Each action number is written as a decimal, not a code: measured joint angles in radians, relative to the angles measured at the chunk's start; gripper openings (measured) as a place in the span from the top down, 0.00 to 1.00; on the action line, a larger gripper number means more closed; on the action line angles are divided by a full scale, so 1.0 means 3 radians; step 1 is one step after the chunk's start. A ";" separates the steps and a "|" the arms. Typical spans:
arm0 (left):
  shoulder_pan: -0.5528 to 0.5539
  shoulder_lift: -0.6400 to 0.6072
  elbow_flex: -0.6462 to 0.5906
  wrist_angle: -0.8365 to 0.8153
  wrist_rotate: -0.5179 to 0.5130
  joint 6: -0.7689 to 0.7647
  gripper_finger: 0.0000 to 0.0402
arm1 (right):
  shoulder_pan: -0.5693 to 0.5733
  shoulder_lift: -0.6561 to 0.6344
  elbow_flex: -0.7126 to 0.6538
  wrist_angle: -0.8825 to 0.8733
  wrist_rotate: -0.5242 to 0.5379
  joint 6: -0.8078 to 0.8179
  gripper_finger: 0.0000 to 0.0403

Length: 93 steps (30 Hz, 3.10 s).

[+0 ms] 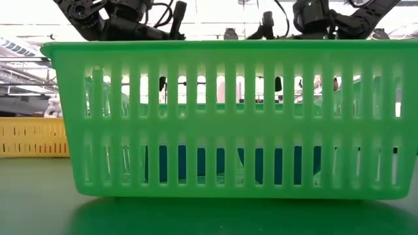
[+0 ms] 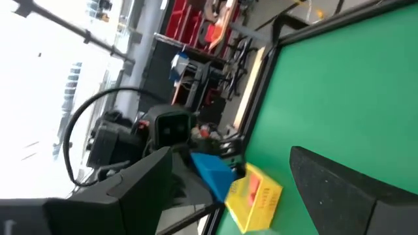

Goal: Sort & place blocks by color
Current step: Put the blue triangle block into the green bin

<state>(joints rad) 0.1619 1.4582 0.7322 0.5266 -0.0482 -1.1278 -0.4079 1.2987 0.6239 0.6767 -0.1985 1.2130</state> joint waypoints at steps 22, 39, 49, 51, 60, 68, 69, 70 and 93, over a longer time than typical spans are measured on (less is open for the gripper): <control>-0.0396 0.0000 -0.0002 -0.0004 0.0084 -0.0075 0.97 | 0.1105 0.0677 0.0110 0.0911 0.0776 -0.0457 0.25; -0.0442 0.0000 -0.0002 0.0005 -0.0009 -0.0010 0.99 | 0.1045 0.0738 0.0130 0.0923 0.0847 -0.0638 0.25; -0.0442 0.0000 -0.0002 0.0005 -0.0013 -0.0020 0.99 | 0.1045 0.0839 0.0381 0.0821 0.0852 -0.1013 0.25; -0.0442 0.0000 -0.0002 0.0011 -0.0013 -0.0011 0.99 | 0.1045 0.0876 0.0433 0.0818 0.0845 -0.1064 0.25; -0.0442 0.0000 -0.0001 0.0154 -0.0014 0.0072 0.99 | 0.1045 0.0960 0.0465 0.0759 0.0823 -0.1069 0.25; -0.0442 0.0000 -0.0001 0.0177 -0.0014 0.0088 0.99 | 0.1045 0.0955 0.0465 0.0771 0.0821 -0.1158 0.38; -0.0442 0.0000 -0.0001 0.0175 -0.0014 0.0088 0.99 | 0.1045 0.0955 0.0465 0.0771 0.0821 -0.1155 0.41; -0.0442 0.0000 -0.0001 0.0174 -0.0014 0.0088 0.99 | 0.1045 0.0956 0.0465 0.0768 0.0821 -0.1154 0.44; -0.0432 0.0000 -0.0001 0.0175 -0.0017 0.0136 0.97 | 0.1025 0.0955 0.0464 0.0757 0.0831 -0.1146 0.81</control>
<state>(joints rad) 0.0322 1.4582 0.7320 0.5793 -0.0534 -1.0869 -0.1004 1.5852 0.7631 0.9040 0.0507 0.8693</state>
